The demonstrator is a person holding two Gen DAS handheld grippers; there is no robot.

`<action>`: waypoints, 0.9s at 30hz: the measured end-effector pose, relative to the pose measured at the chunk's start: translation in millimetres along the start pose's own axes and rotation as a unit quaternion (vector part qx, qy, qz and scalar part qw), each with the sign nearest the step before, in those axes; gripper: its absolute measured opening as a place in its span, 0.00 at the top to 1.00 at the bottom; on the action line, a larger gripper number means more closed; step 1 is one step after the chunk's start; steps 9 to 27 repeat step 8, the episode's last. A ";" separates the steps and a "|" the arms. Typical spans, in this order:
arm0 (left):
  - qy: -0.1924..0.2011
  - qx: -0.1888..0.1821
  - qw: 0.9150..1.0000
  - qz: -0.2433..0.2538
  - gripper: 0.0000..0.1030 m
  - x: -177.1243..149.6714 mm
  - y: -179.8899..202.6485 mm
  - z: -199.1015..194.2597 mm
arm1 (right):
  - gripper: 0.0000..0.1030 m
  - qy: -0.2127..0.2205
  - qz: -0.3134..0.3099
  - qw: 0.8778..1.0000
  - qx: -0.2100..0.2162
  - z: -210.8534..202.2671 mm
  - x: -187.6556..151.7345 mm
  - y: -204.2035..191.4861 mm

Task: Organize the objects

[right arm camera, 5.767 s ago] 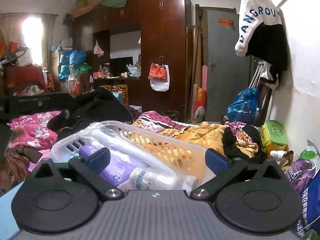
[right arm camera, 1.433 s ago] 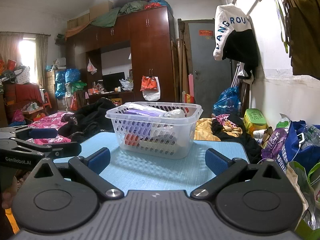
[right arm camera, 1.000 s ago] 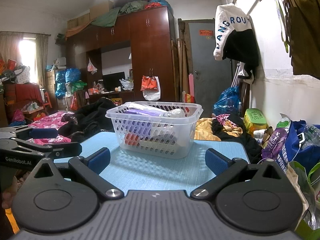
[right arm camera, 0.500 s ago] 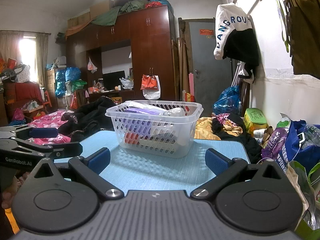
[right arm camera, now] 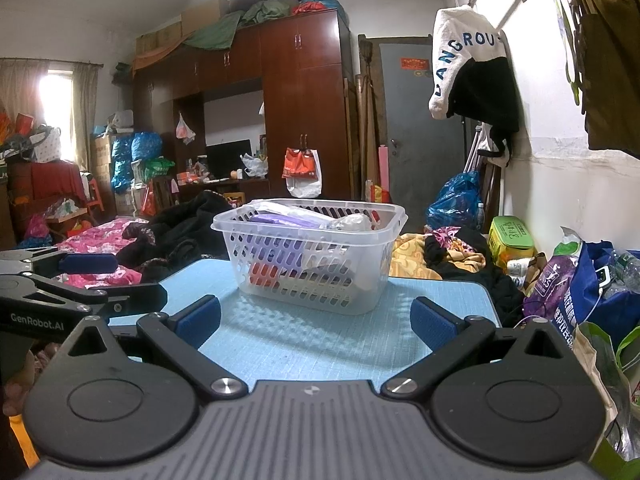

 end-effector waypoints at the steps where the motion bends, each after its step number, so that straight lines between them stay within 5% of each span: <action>1: 0.000 -0.001 1.000 0.001 0.00 -0.3 -0.7 -0.3 | 0.00 0.000 0.000 1.000 0.000 0.0 0.0 0.0; 27: 0.014 0.006 1.000 -0.001 0.00 2.1 -1.9 -2.8 | 0.00 0.002 -0.001 1.000 -0.002 3.2 -2.6 1.6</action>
Point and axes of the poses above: each gripper's, at about its wrist camera, not at the fingertips, and z roughly the way its jaws point, y to its right, x to its top, the point moved 8 cm from there along z, roughly the way its jaws point, and after that the axes turned 6 degrees about -y, right-handed, at the moved point
